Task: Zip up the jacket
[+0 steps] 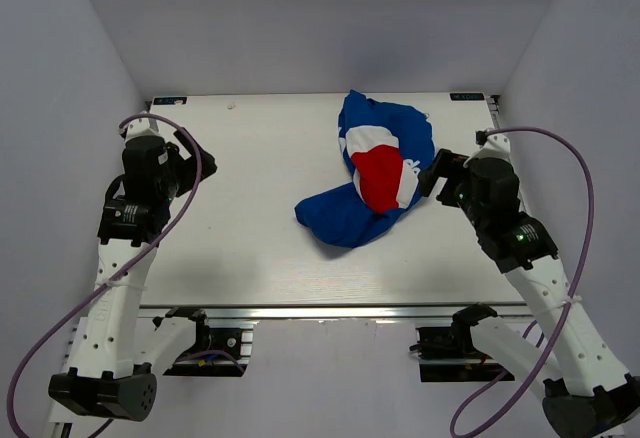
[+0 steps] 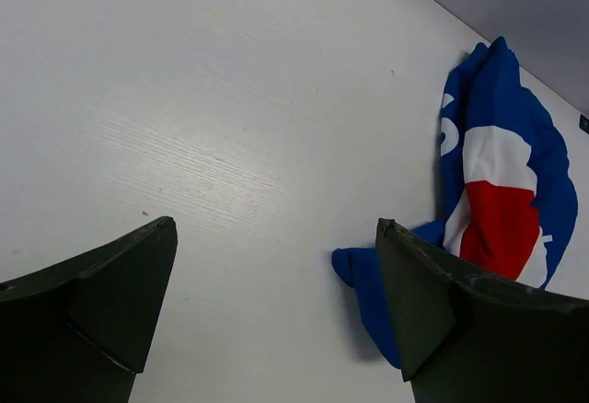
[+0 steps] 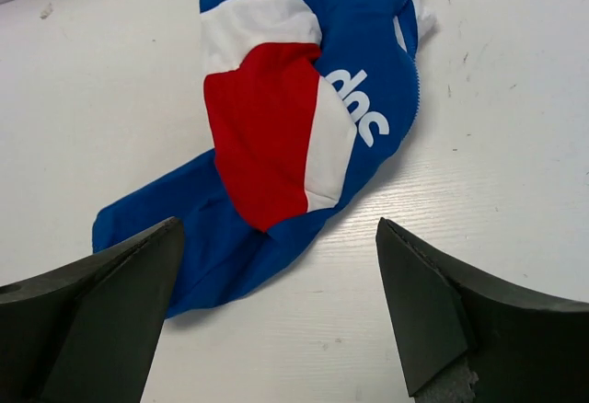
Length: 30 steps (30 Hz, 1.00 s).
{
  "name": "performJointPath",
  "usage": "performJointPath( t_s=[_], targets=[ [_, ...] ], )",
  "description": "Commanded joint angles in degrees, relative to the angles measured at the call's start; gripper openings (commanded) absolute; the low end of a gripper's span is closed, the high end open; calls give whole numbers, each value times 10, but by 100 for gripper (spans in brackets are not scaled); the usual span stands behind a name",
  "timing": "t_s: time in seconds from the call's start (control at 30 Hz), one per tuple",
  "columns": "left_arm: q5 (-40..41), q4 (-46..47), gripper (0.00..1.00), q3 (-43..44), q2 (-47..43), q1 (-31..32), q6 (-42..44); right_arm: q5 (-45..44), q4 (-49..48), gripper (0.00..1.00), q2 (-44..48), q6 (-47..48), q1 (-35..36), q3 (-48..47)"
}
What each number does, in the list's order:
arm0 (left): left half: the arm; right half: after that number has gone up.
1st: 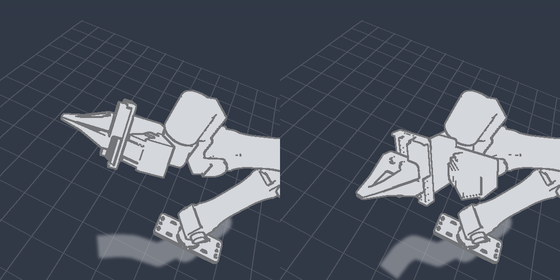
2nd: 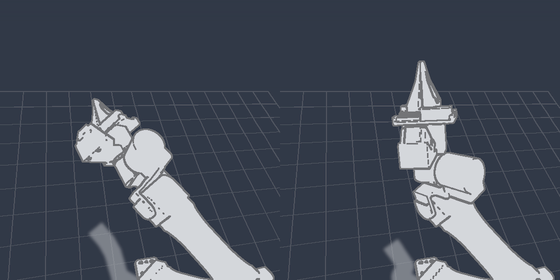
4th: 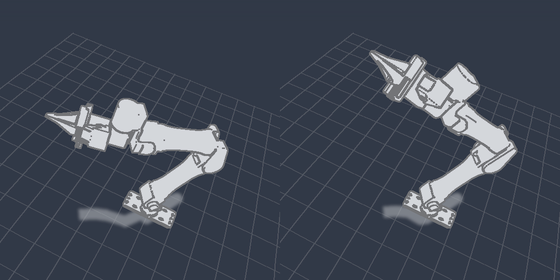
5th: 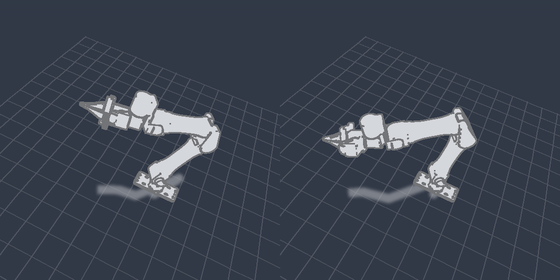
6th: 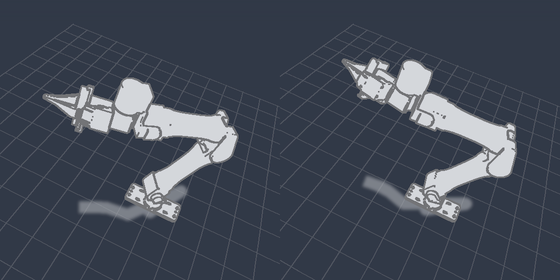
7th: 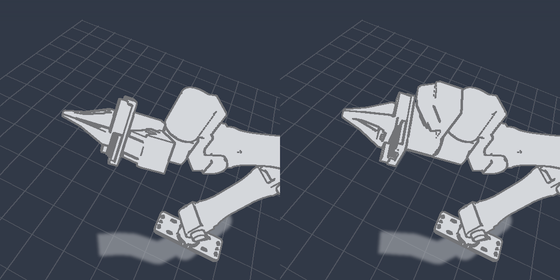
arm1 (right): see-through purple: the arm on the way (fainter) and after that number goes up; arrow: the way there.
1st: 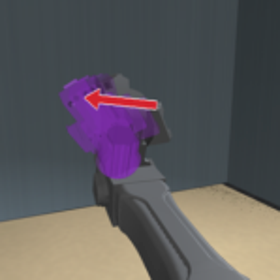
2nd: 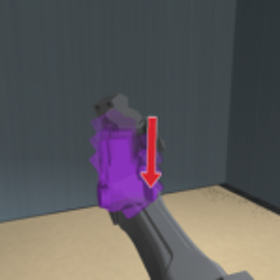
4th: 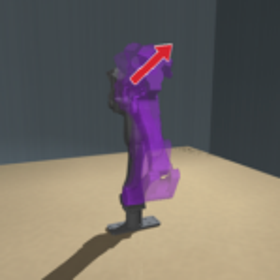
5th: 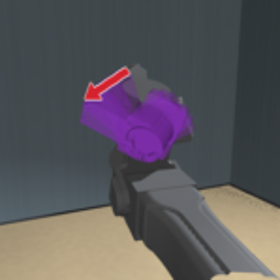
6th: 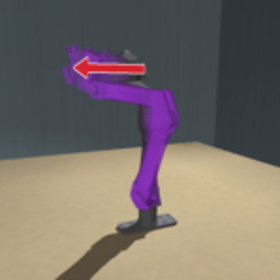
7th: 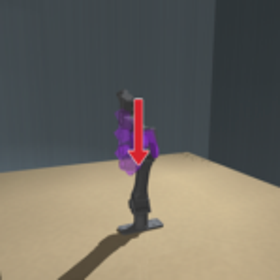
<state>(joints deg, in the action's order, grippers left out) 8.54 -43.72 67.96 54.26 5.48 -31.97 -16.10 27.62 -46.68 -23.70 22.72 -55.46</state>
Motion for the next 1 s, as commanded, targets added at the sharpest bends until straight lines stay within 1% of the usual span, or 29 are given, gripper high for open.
performJointPath(
  t_s=[0.0,0.13,0.23,0.33,0.37,0.4,0.43,0.53,0.57,0.67,0.77,0.8,0.87,0.9,0.93,0.97],
  targets=[
    [14,-15,98,4,-6,1,1,-17,3,89,-7,9,0,-2],
    [-7,-23,98,-2,18,1,2,20,-36,89,-24,49,0,10],
    [-36,6,98,-32,26,1,1,19,-47,89,-61,75,0,-1],
    [-76,38,98,-60,39,1,-4,6,-39,89,-128,88,-2,-31],
    [-84,44,98,-75,45,1,-5,3,-38,89,-167,91,-3,-39],
    [-89,50,98,-81,60,1,-5,2,-41,89,-186,95,-5,-46],
    [-113,56,98,-85,68,1,-4,7,-47,89,-206,106,-11,-52],
    [-120,53,98,-95,99,1,0,18,-47,89,-312,112,-31,-89],
    [-117,53,98,-97,104,0,0,19,-53,89,-334,116,-36,-101],
    [-111,57,98,-100,121,1,1,30,-74,89,-415,126,-57,-112],
    [-127,69,98,-102,123,0,5,41,-94,89,-488,132,-67,-116],
    [-129,78,98,-106,123,1,7,56,-119,89,-503,136,-67,-116],
    [-130,83,98,-109,123,0,8,76,-128,78,-557,139,-68,-129],
    [-129,85,98,-110,123,0,9,105,-113,70,-575,140,-68,-160],
    [-129,87,98,-110,124,0,9,123,-102,57,-606,144,-68,-178],
    [-128,86,98,-110,120,1,9,136,-94,28,-618,144,-68,-195]
  ],
)
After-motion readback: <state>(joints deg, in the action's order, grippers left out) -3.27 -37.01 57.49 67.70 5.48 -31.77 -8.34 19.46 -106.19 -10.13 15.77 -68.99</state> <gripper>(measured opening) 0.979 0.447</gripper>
